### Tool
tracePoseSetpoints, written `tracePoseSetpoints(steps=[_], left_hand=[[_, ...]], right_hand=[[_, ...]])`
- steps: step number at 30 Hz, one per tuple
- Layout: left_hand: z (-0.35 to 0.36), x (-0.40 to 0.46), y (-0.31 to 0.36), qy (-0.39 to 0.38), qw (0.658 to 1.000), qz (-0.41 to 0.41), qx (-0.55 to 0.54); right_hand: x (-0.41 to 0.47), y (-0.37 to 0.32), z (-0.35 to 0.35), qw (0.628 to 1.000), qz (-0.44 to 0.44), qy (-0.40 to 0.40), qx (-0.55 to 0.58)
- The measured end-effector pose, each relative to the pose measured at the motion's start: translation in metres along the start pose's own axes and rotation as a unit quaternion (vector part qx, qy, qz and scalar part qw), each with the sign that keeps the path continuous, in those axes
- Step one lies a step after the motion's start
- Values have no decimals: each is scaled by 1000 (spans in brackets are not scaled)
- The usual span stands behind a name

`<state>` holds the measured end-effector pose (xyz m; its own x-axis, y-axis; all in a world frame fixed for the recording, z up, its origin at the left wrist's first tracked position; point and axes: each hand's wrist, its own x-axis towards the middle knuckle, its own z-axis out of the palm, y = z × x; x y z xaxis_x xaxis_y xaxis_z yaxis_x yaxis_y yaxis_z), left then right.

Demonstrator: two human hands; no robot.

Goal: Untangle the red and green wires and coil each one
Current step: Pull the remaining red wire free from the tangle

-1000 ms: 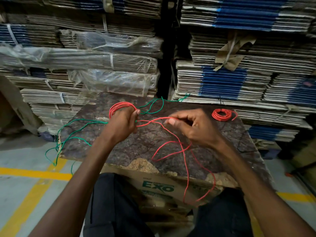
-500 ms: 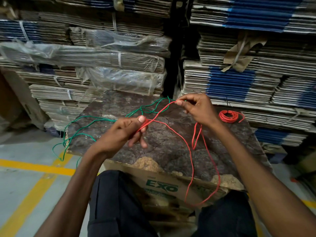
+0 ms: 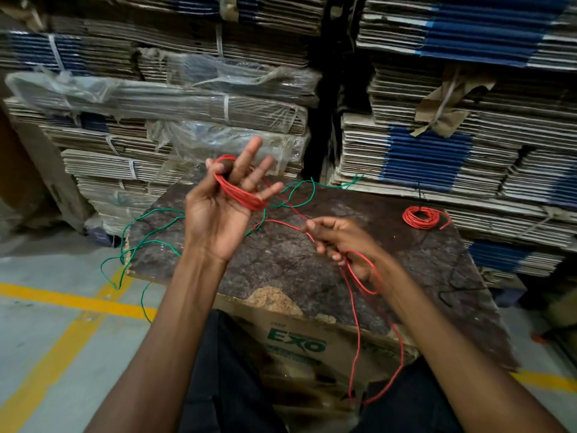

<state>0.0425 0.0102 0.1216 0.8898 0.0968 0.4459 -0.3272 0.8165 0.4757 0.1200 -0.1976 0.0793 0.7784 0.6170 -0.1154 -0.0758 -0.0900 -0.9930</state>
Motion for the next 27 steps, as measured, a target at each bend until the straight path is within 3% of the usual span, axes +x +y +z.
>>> tracePoseSetpoints(steps=[6, 9, 11, 15, 21, 24, 27], left_hand=[[-23, 25, 6, 132, 987, 25, 90], [-33, 31, 4, 199, 959, 45, 197], [-38, 30, 2, 204, 932, 64, 294], [-55, 29, 3, 134, 826, 91, 540], [-69, 21, 9, 30, 595, 83, 799], [-77, 17, 13, -3, 527, 51, 848], [-86, 11, 23, -19, 489, 13, 872]], right_hand=[[-18, 9, 19, 995, -11, -33, -89], [-27, 9, 20, 998, -6, -19, -68], [-32, 6, 18, 998, -7, -8, -58], [-36, -3, 13, 996, -14, 54, -73], [-43, -29, -2, 986, -70, 85, -126], [-52, -48, -11, 974, -120, 87, -169], [-61, -69, -28, 958, -159, 93, -218]])
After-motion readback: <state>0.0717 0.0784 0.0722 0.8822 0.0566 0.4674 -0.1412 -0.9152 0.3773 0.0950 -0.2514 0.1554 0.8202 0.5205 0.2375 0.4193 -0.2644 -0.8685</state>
